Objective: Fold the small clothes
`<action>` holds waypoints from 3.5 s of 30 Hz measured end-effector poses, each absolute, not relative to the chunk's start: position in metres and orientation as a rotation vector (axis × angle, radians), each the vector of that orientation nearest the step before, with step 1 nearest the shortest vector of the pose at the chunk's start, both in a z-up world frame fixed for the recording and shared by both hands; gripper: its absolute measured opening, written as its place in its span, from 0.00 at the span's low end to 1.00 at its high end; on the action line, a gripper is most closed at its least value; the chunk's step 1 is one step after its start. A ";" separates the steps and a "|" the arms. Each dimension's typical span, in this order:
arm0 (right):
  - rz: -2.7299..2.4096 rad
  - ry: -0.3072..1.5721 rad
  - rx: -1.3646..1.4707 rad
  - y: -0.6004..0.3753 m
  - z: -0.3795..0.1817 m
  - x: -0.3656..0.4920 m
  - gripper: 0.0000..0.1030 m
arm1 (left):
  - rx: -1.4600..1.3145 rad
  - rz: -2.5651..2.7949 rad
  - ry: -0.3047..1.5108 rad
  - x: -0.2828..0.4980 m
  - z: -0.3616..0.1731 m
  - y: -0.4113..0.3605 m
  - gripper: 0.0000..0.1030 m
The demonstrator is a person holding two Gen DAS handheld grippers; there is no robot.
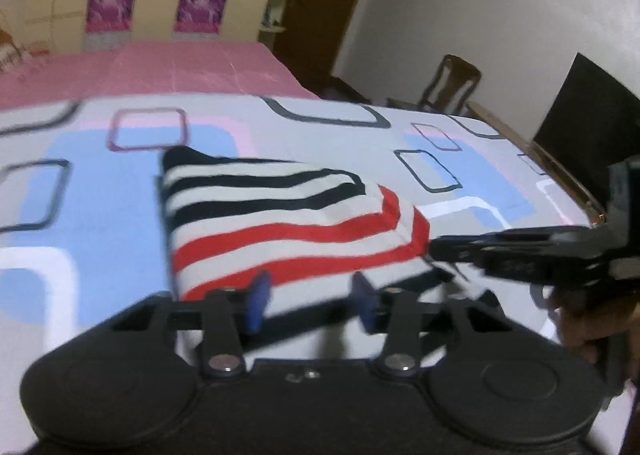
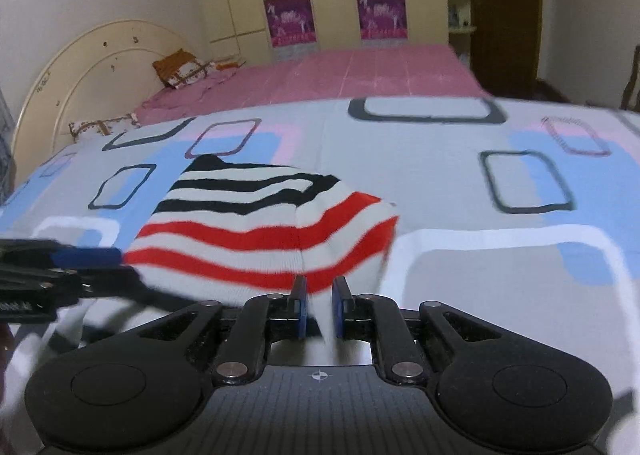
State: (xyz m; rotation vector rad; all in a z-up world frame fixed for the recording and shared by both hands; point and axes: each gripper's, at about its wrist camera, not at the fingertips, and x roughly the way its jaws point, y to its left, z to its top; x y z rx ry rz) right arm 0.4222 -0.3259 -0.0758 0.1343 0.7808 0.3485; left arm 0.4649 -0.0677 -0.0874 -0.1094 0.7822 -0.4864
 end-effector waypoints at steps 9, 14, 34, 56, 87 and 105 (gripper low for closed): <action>0.375 0.755 0.121 -0.329 -0.072 0.461 0.12 | -0.051 -0.427 0.777 0.501 -0.077 -0.073 0.35; 0.392 0.778 0.074 -0.307 -0.083 0.503 0.12 | -0.044 -0.405 0.880 0.543 -0.105 -0.085 0.38; 0.437 0.793 0.036 -0.312 -0.081 0.474 0.12 | 0.079 -0.326 0.843 0.519 -0.098 -0.105 0.37; 0.461 1.031 0.775 -0.429 -0.107 0.451 0.61 | -0.377 -0.318 0.956 0.473 -0.112 -0.011 0.79; 0.507 0.880 0.270 -0.330 -0.069 0.426 0.33 | -0.204 -0.402 0.862 0.468 -0.084 -0.048 0.48; 0.589 0.834 0.181 -0.129 -0.026 0.385 0.33 | -0.253 -0.361 0.798 0.410 -0.051 0.140 0.48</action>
